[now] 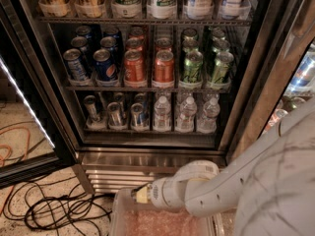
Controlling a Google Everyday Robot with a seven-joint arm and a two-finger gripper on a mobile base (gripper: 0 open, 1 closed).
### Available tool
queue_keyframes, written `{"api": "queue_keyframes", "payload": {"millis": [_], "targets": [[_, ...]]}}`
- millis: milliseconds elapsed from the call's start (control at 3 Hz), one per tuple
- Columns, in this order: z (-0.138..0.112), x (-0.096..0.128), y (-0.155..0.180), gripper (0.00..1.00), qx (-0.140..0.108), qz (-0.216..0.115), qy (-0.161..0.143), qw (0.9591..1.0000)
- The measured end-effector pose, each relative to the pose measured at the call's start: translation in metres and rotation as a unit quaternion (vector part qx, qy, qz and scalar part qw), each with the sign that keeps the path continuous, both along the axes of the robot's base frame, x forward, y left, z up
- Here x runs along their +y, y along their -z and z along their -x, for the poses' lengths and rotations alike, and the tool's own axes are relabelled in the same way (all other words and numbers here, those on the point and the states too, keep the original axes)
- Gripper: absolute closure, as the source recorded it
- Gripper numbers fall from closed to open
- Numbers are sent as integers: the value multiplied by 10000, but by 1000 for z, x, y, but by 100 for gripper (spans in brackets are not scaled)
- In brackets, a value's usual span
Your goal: Pick redbull can from bottom shelf of fridge
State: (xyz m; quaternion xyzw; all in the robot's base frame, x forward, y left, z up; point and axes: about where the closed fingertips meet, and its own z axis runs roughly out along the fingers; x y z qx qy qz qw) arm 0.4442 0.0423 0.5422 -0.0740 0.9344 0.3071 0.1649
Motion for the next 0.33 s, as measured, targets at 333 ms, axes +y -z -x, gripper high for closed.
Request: {"api": "queue_keyframes", "payload": {"millis": [333], "targets": [[38,-18,15,100,428,-84,257,9987]]}}
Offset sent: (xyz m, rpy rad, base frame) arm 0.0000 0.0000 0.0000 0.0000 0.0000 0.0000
